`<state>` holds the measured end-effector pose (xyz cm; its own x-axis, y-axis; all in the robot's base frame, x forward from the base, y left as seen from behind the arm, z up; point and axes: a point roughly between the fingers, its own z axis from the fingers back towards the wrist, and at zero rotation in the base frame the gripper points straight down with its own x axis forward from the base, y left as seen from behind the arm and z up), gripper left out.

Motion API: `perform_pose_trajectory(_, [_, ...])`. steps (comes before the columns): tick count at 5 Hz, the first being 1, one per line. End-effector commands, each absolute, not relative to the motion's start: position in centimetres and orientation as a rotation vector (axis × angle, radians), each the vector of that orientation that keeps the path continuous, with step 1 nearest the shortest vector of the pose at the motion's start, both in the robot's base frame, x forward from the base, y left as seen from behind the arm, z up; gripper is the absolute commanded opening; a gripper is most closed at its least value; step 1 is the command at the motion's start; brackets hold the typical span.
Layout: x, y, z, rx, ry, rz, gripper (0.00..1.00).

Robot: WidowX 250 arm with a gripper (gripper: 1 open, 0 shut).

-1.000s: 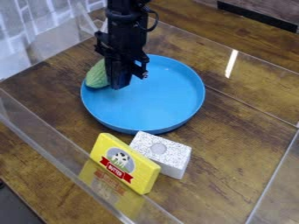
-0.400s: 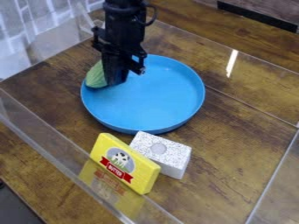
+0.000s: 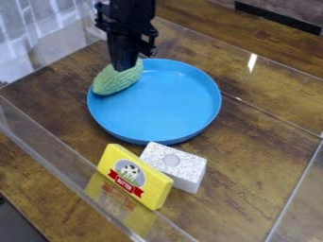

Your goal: Put the green object in the blue tray

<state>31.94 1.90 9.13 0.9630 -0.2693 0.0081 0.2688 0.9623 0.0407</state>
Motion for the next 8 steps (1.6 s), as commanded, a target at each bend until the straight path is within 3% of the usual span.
perform_pose_trajectory(1, [33.0,2.5,11.6,0.060,-0.111,-0.253,1.00])
perform_pose_trajectory(2, [33.2,2.7,11.3,0.063,-0.114,-0.249,1.00])
perform_pose_trajectory(5, [33.3,2.5,8.1,0.015,-0.084,-0.255,1.00])
perform_pose_trajectory(8, [33.5,2.3,6.6,-0.014,-0.074,-0.336,1.00])
